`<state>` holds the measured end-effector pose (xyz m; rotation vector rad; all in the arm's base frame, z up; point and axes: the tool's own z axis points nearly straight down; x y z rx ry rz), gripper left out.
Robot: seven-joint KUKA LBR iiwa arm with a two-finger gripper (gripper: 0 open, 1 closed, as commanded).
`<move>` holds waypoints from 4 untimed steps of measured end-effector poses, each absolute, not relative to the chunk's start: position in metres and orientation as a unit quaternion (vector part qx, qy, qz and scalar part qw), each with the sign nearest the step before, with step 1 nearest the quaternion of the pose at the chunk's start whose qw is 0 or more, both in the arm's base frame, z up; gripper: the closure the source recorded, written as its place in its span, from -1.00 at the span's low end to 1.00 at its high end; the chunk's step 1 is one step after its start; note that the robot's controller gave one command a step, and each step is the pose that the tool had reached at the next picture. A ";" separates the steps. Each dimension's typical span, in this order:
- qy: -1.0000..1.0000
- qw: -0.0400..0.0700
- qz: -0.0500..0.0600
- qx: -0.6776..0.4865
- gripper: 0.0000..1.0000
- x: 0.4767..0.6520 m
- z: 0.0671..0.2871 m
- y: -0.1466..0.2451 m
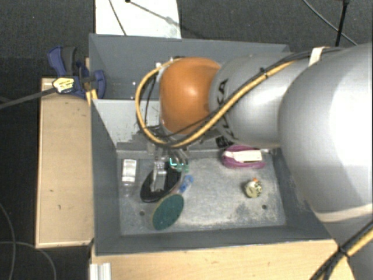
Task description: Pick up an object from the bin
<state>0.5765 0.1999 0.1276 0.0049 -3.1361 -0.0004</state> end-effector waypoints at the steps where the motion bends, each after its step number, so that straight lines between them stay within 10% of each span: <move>1: -0.975 0.002 -0.002 0.222 -1.00 0.562 0.073 0.194; 2: -0.976 -0.008 -0.004 0.219 1.00 0.566 0.076 0.196; 3: -0.976 -0.007 -0.002 0.217 -1.00 0.566 0.076 0.194; 4: -0.976 -0.007 -0.004 0.215 1.00 0.566 0.076 0.195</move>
Offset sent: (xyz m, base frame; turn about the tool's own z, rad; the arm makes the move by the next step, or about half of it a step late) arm -0.0147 -0.0087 -0.0576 -0.4436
